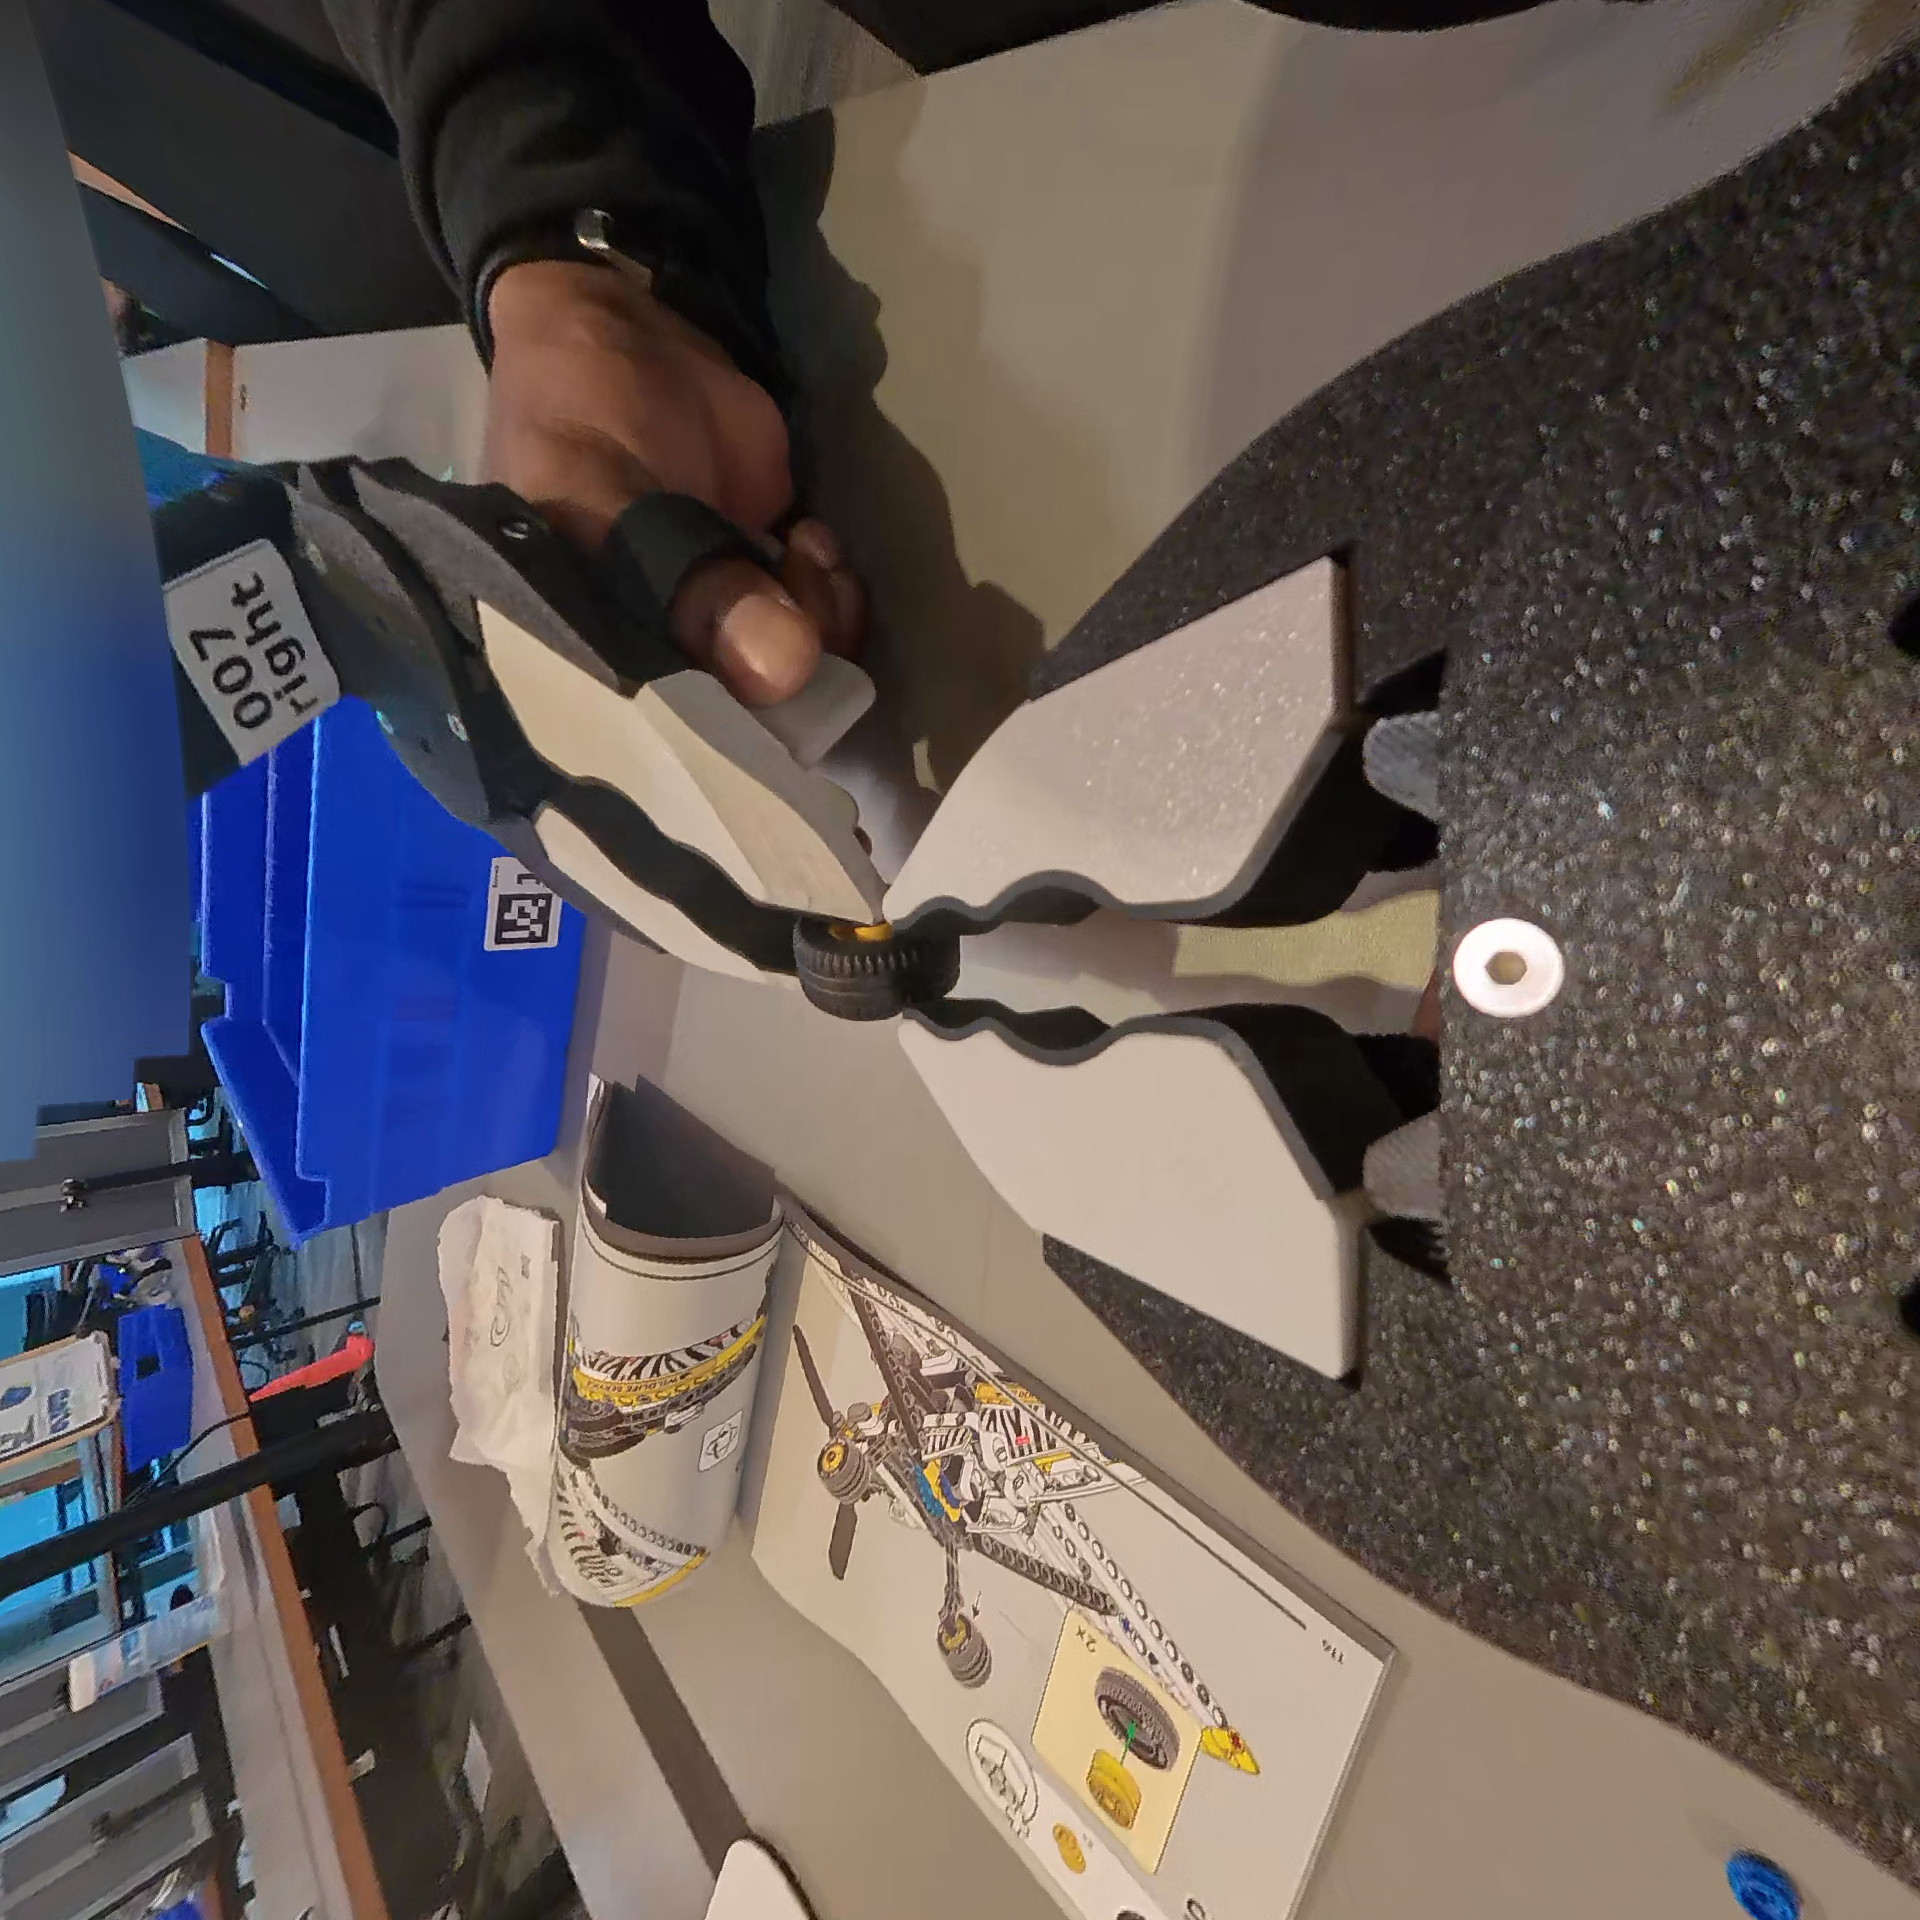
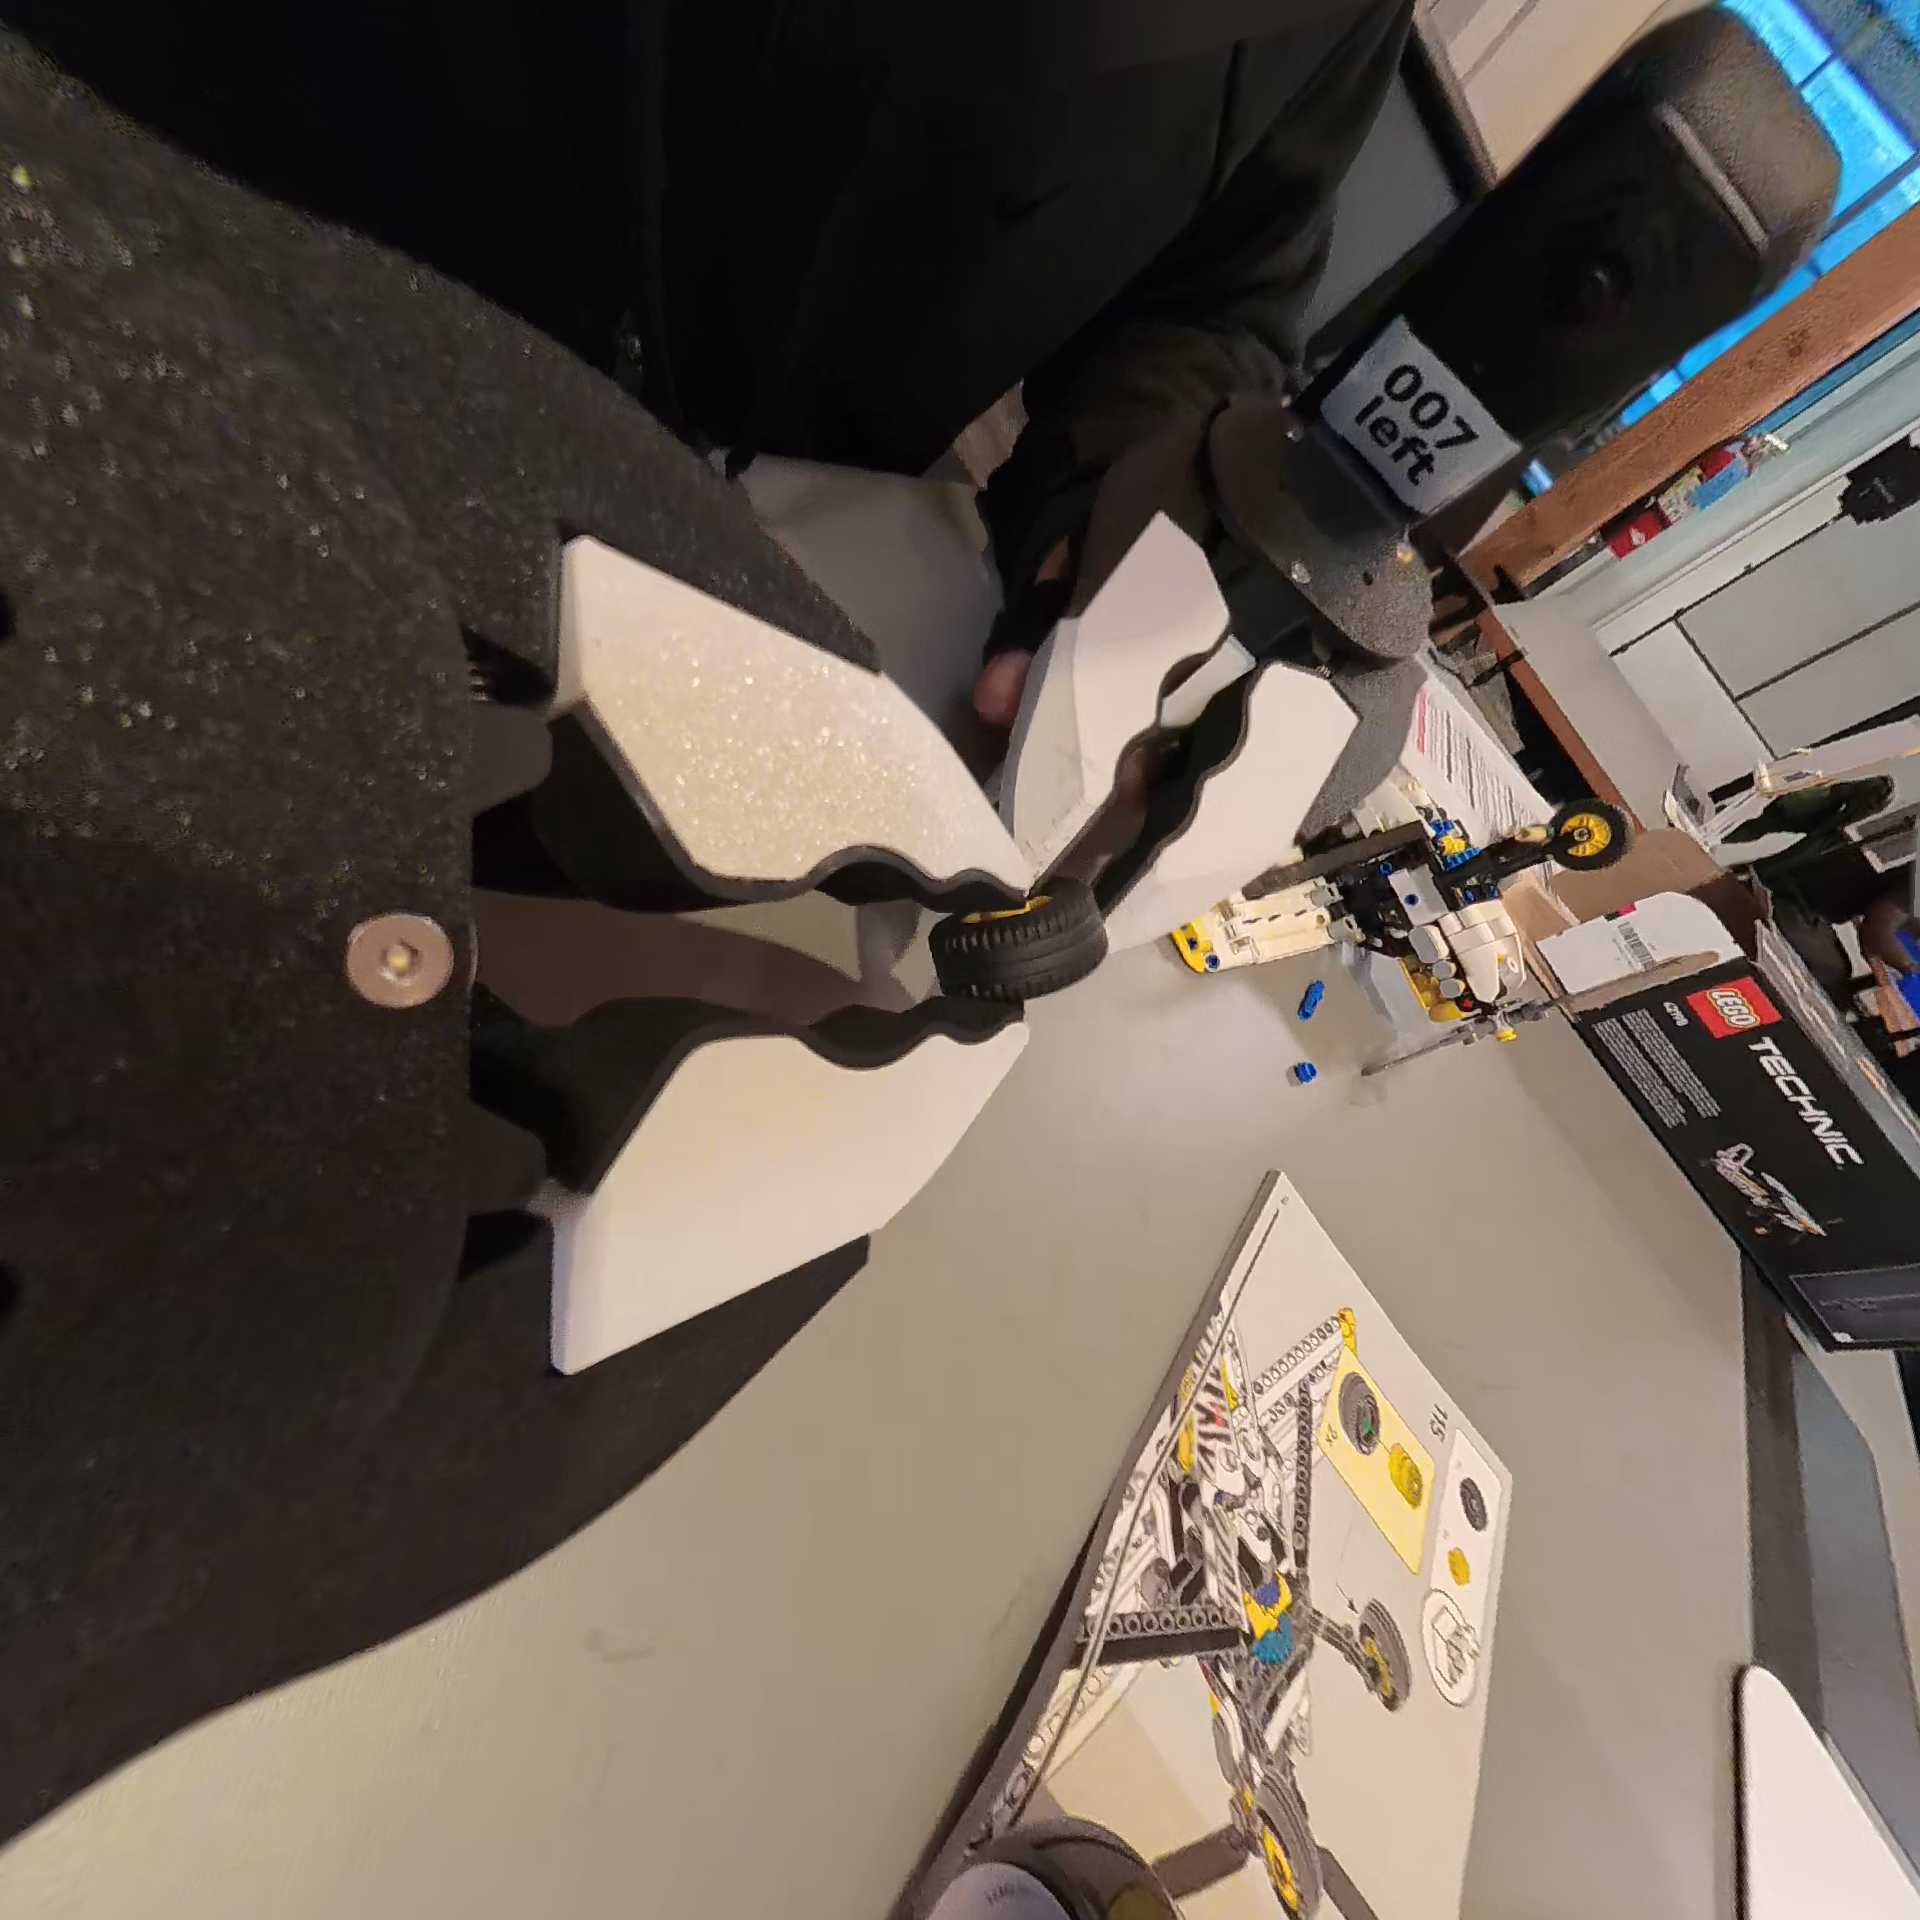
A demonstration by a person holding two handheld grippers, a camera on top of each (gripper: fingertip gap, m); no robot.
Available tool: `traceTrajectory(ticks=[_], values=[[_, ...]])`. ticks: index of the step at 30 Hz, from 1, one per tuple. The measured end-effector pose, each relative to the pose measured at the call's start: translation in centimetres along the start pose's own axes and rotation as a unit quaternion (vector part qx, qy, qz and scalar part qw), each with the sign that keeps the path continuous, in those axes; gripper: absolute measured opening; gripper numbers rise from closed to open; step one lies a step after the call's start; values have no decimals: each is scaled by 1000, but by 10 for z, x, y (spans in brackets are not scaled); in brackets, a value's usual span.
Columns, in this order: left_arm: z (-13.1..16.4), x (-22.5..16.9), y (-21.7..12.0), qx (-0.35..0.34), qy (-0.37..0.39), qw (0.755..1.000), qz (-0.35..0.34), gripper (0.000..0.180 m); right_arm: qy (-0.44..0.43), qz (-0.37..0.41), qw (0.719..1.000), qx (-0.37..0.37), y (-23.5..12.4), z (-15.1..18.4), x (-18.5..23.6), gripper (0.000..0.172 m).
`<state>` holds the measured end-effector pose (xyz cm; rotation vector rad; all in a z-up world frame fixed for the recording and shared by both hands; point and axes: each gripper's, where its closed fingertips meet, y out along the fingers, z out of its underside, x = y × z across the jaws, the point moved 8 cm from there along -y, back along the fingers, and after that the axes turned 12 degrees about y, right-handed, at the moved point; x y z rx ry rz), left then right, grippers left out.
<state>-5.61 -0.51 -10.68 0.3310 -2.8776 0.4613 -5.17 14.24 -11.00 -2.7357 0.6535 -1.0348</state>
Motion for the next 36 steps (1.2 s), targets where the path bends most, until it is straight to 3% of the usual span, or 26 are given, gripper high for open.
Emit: traceTrajectory(ticks=[5,8,12,17,26,31,36], values=[[0,-2,1,3,33,999,-9,12,27,-14,999,9,-1,0,-2,16],[0,1,0,-6,11,1000,14,12,20,-18,1000,9,-1,0,-2,16],[3,17,1,-24,-94,990,102,14,10,-25,1000,11,-1,-1,-2,16],[1,23,-4,-57,-108,986,111,7,6,-29,999,16,-1,-1,-2,15],[3,20,0,-39,-135,976,166,19,-31,-59,997,24,-1,0,4,16],[2,17,-1,-35,-113,979,165,14,-47,-50,997,27,1,1,5,16],[-1,12,-4,-29,-29,993,108,14,-61,-33,997,17,1,1,7,16]])
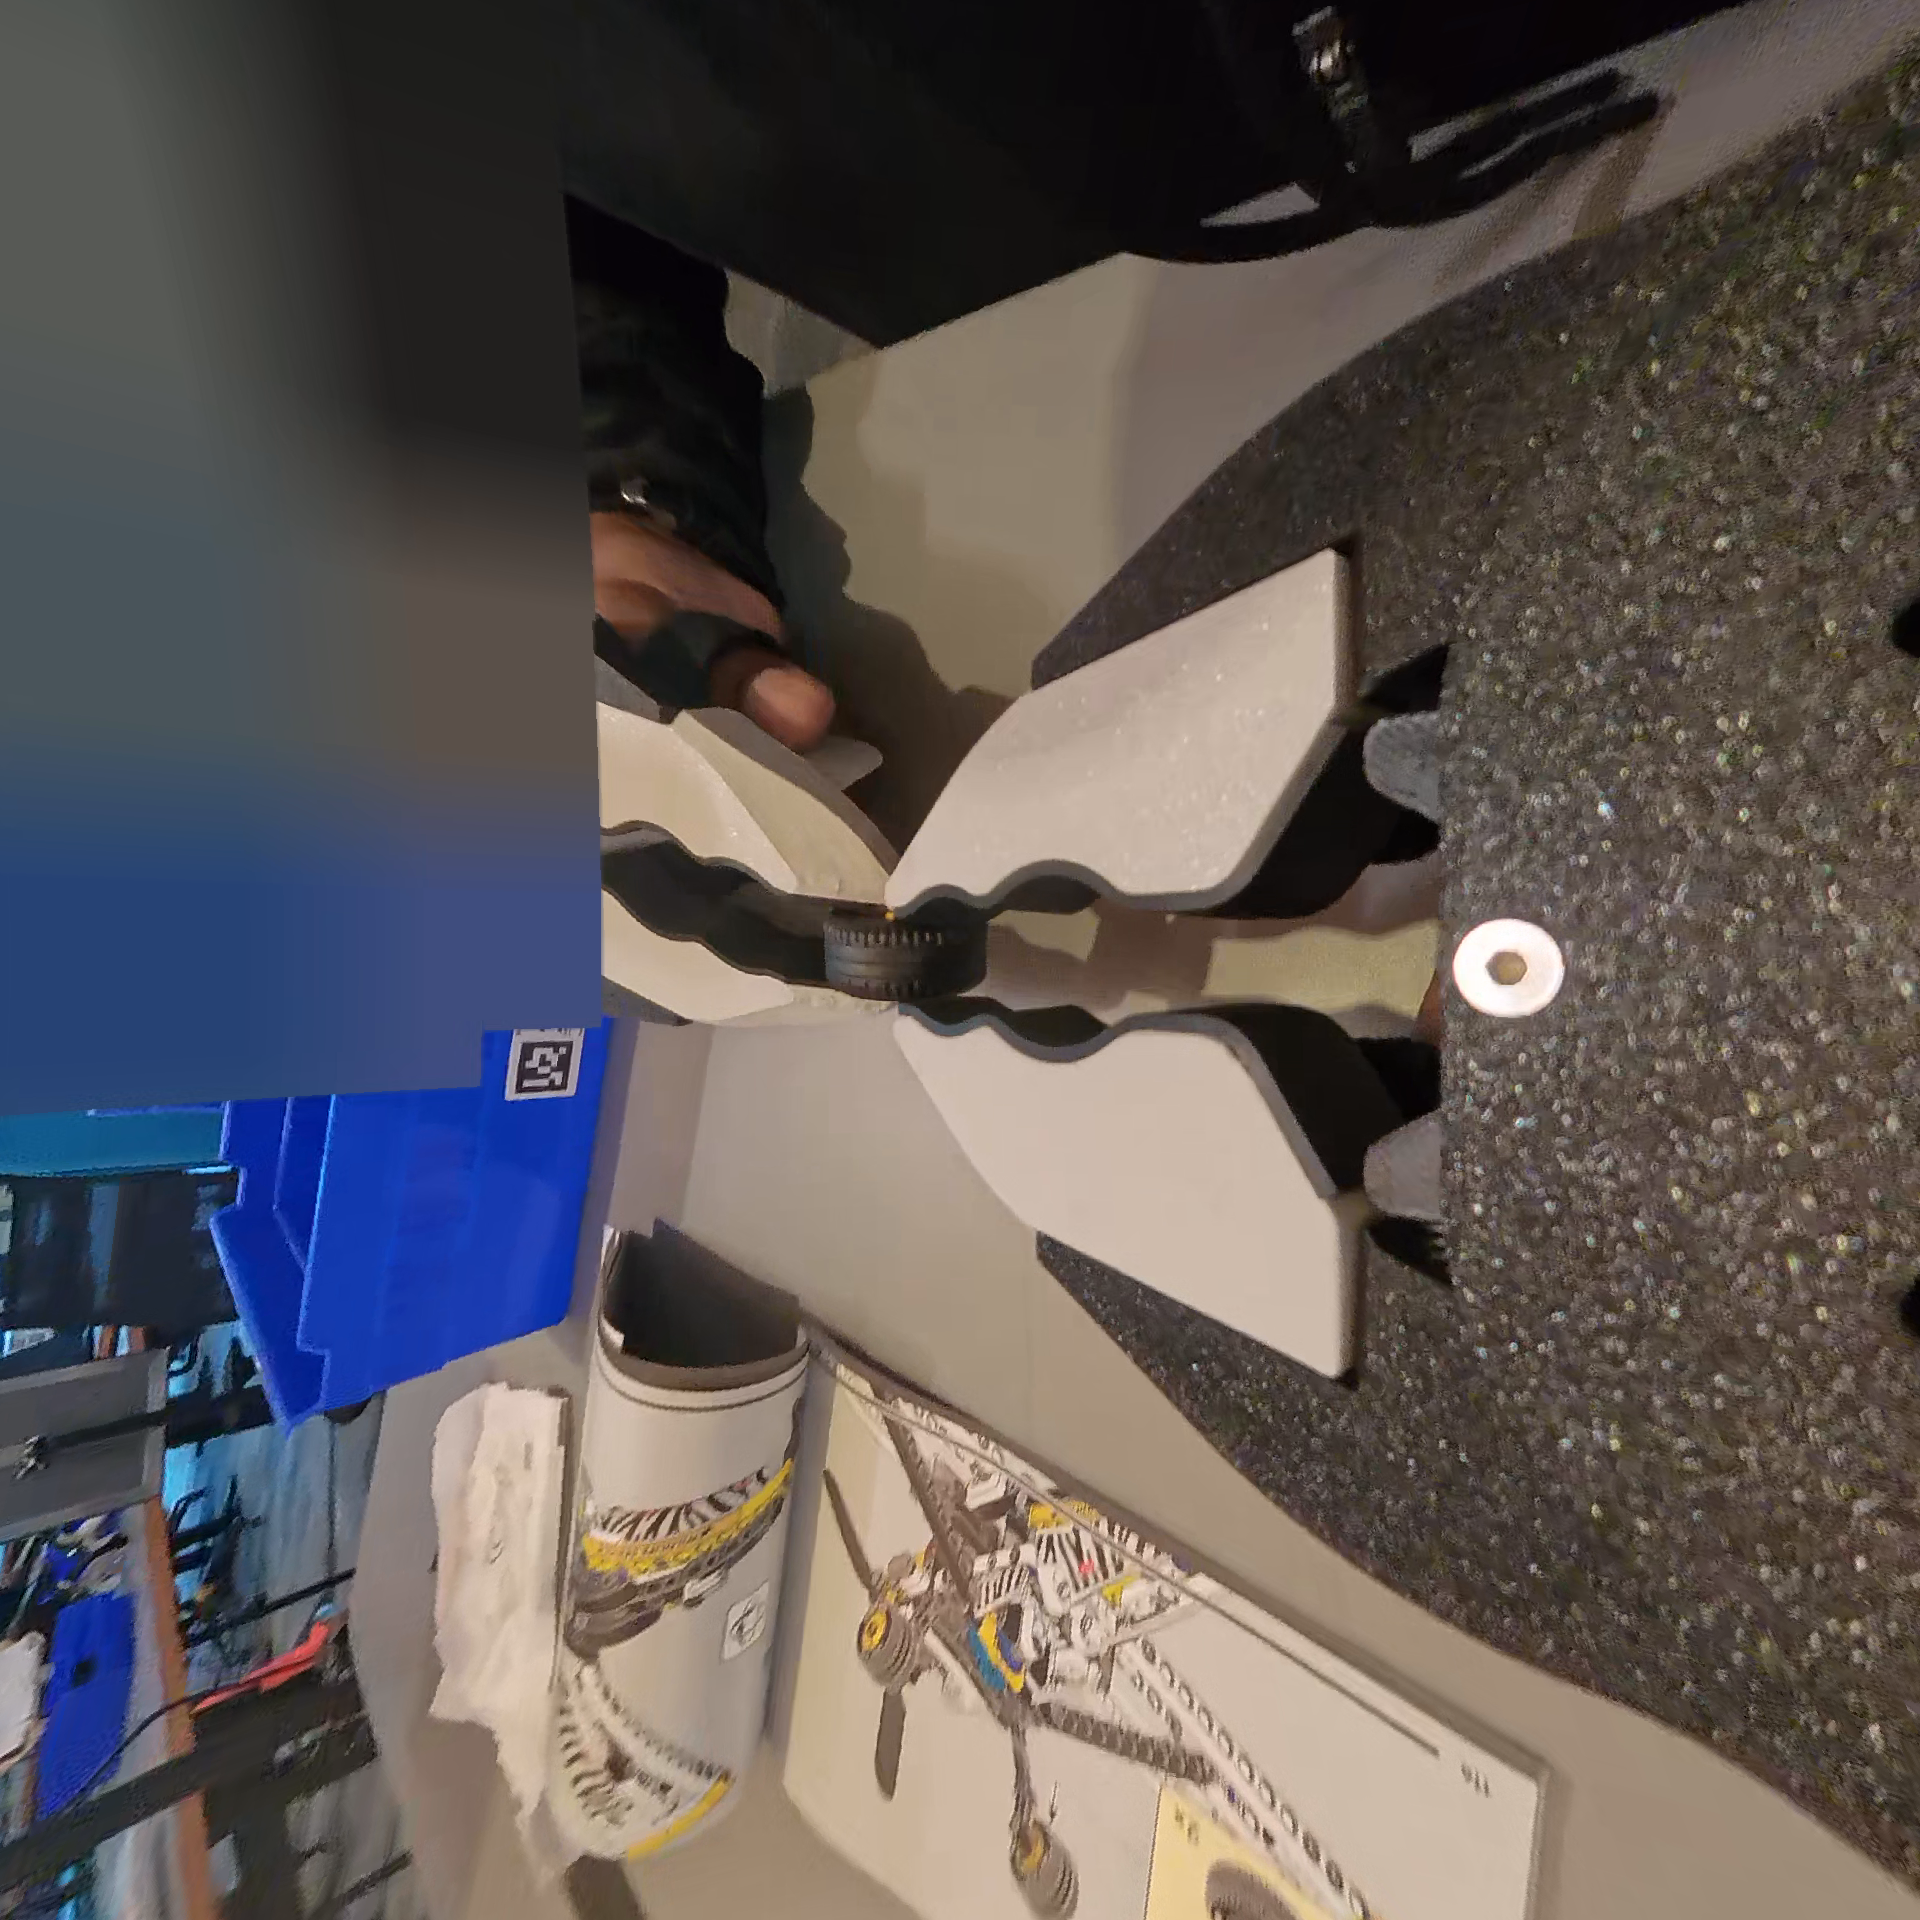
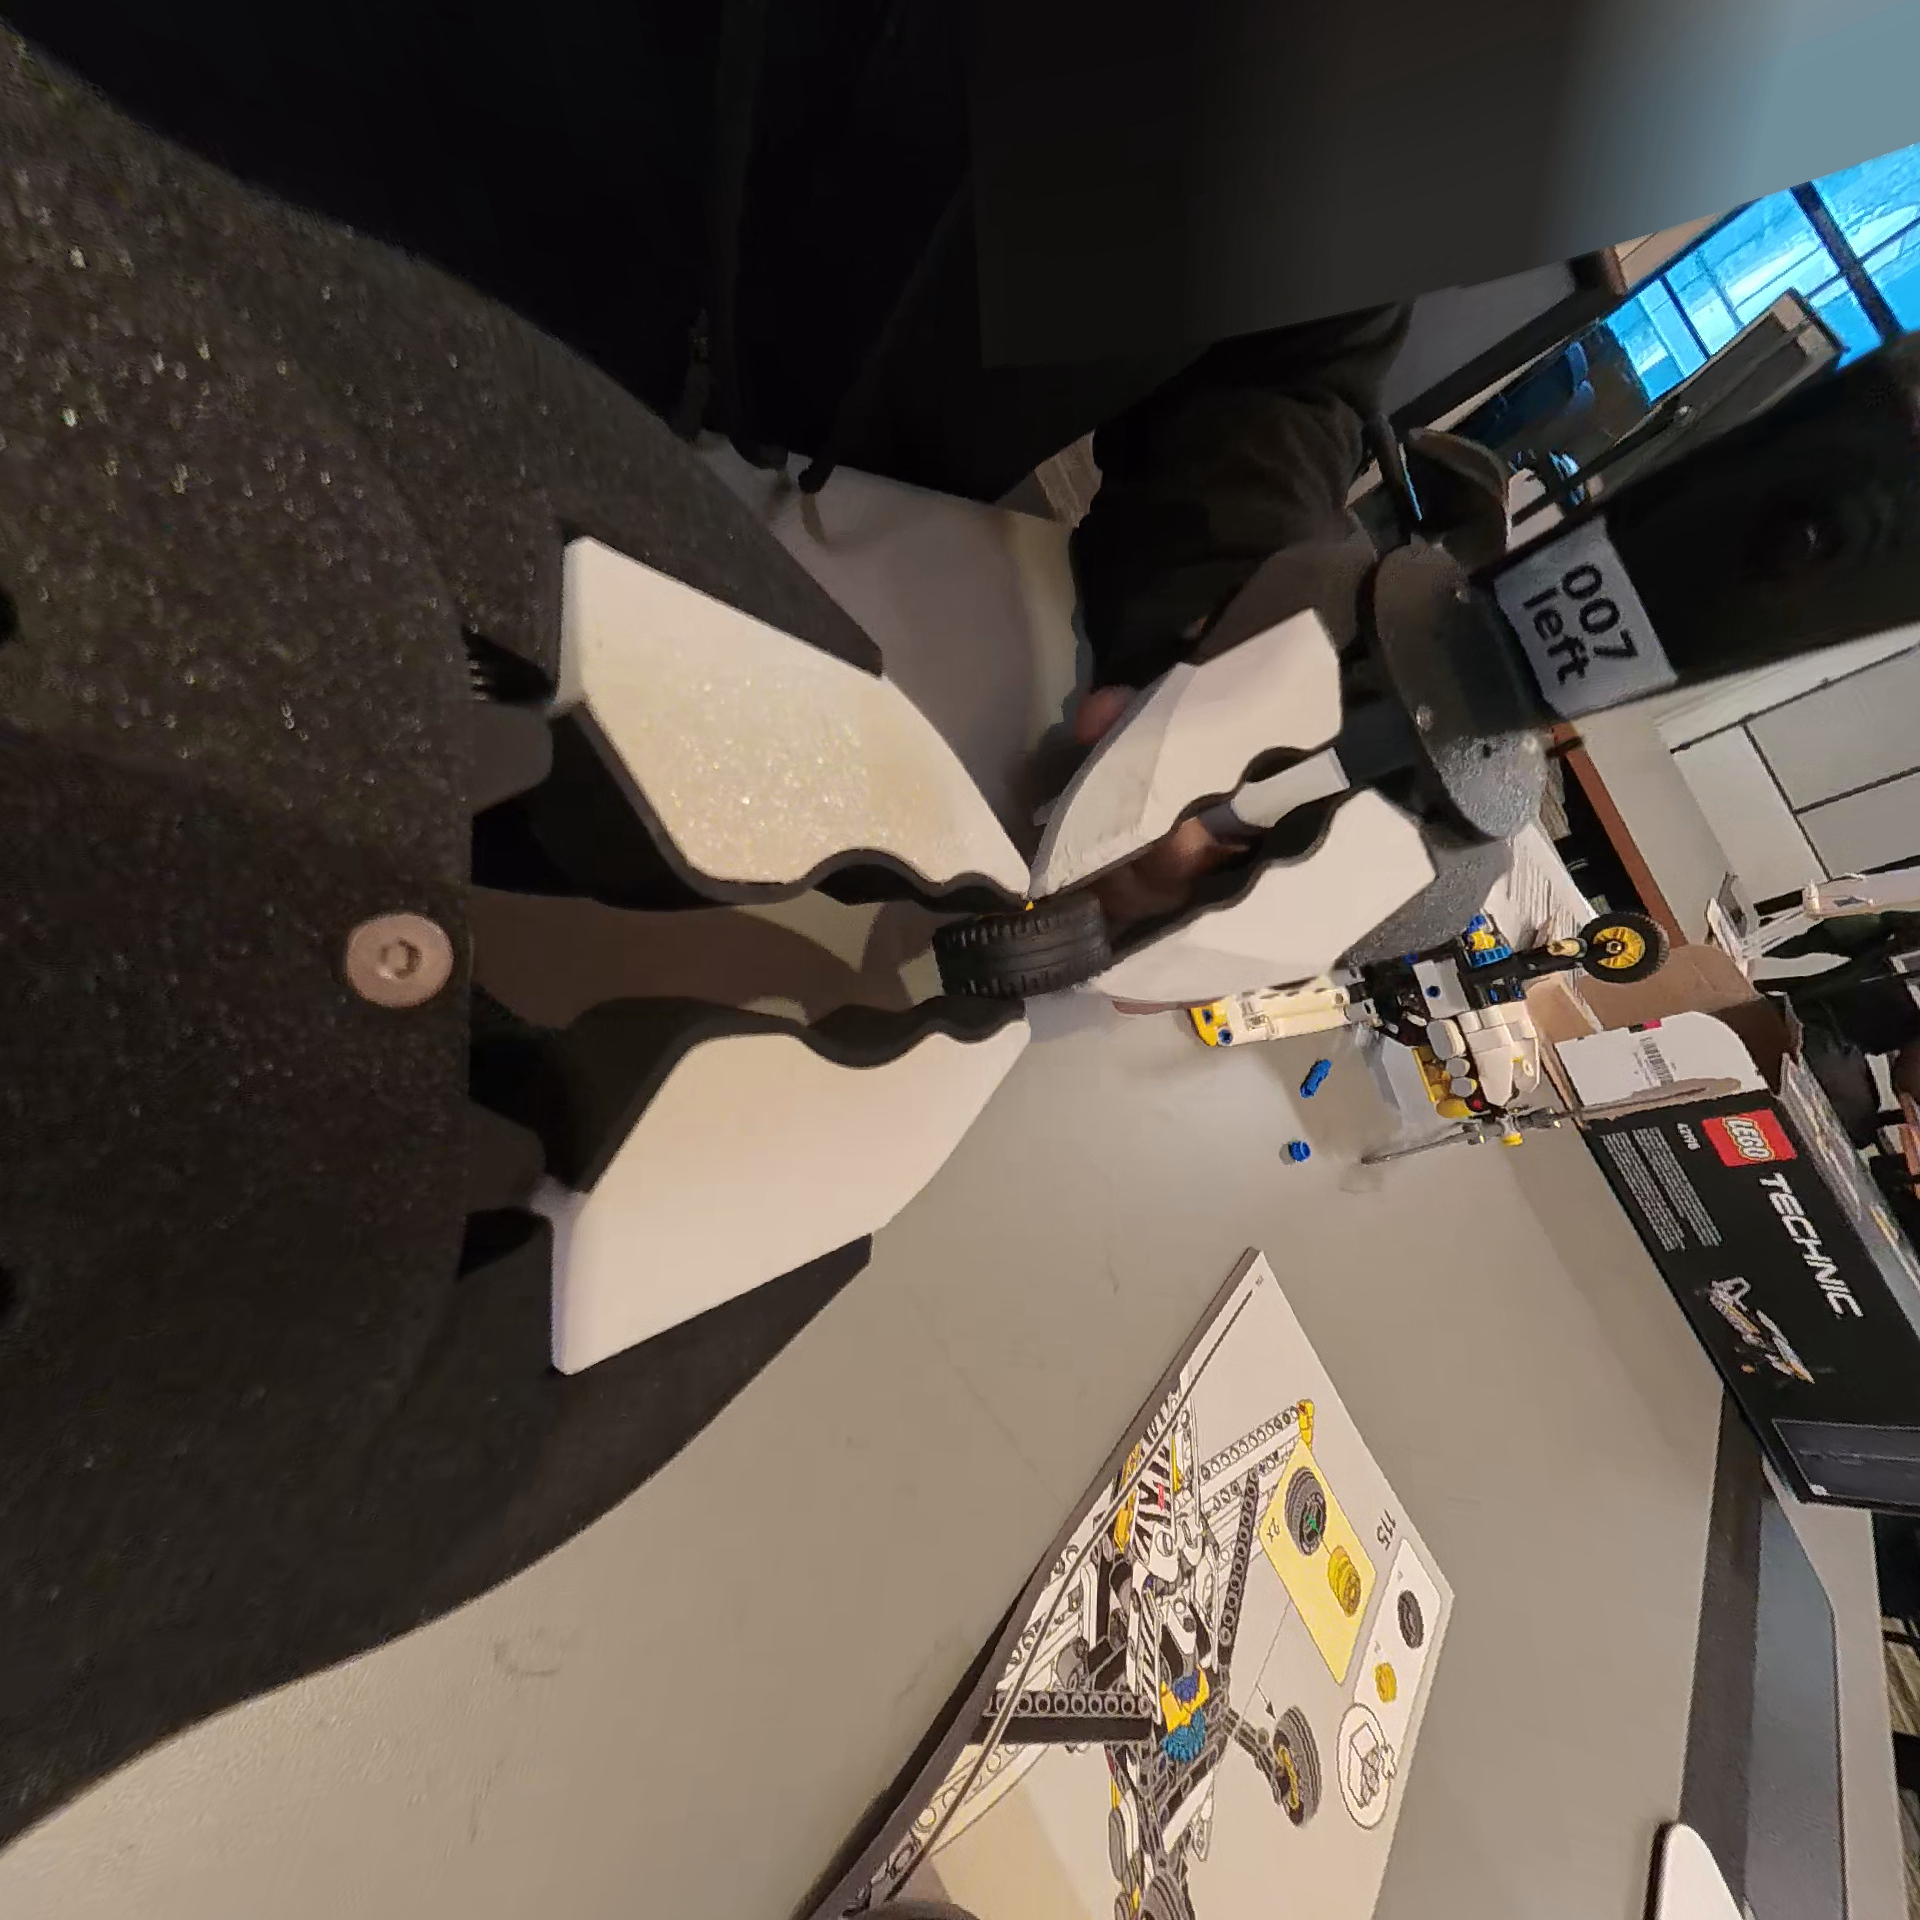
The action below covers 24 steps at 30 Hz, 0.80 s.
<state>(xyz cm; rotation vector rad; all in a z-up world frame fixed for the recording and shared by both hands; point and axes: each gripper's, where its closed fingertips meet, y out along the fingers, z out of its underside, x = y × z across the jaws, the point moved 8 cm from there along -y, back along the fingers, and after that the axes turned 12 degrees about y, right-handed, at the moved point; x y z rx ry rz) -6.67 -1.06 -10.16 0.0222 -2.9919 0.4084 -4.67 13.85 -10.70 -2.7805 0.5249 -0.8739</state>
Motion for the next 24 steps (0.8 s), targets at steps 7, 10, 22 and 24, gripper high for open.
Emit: traceTrajectory(ticks=[7,10,22,24], values=[[0,-2,-3,-12,28,1000,3,13,-35,7,999,-10,0,0,5,16],[0,-1,-3,-30,18,999,5,13,-68,18,997,-22,-1,-1,8,15],[-10,-37,-12,-21,356,931,-78,14,-420,91,902,-44,-4,11,44,16],[-9,-40,-13,-17,379,923,-69,14,-471,103,875,-31,-5,17,46,15]])
